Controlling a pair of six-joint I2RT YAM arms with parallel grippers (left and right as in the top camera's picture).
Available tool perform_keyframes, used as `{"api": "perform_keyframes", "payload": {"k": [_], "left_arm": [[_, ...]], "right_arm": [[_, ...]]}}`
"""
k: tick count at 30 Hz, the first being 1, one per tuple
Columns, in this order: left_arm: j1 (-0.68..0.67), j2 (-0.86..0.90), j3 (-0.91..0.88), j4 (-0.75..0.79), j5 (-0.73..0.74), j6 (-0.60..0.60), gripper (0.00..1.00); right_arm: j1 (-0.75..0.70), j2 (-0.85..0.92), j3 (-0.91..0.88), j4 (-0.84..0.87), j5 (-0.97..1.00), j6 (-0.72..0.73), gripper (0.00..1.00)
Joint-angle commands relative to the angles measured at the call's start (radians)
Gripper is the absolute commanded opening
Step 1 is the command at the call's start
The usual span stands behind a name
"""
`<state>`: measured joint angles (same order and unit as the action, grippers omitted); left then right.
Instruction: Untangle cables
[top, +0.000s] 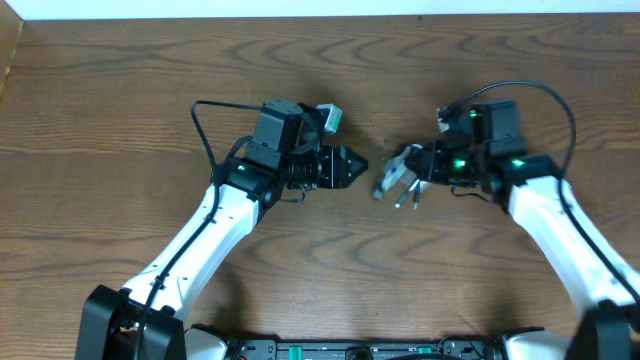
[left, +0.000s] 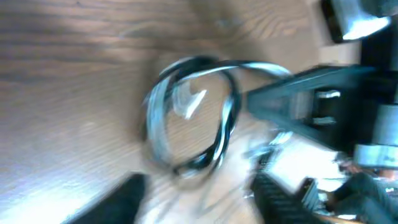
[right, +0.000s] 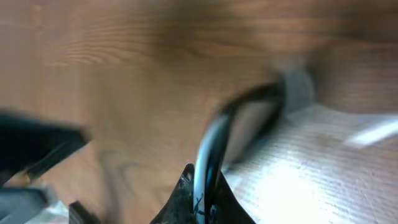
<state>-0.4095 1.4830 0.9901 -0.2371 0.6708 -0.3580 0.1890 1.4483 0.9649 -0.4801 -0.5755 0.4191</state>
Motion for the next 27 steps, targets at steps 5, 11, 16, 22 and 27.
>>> {"api": "perform_keyframes", "payload": {"k": [5,11,16,22,27], "left_arm": [[0.0,0.0,0.006,0.0,-0.083,0.093,0.9],[-0.02,0.012,0.006,0.053,0.018,0.122,0.9],[-0.064,0.04,0.006,0.101,0.033,0.122,0.89],[-0.136,0.109,0.006,0.194,0.085,0.121,0.86],[-0.185,0.189,0.006,0.309,0.085,0.073,0.86]], "right_arm": [[0.0,-0.098,0.022,-0.082,-0.048,-0.08,0.01],[-0.001,-0.108,0.023,-0.088,-0.075,-0.052,0.01],[-0.038,-0.107,0.023,-0.088,-0.129,-0.03,0.01],[-0.108,-0.106,0.022,-0.092,-0.263,-0.023,0.01],[-0.142,-0.106,0.022,-0.092,-0.316,0.0,0.01]]}}
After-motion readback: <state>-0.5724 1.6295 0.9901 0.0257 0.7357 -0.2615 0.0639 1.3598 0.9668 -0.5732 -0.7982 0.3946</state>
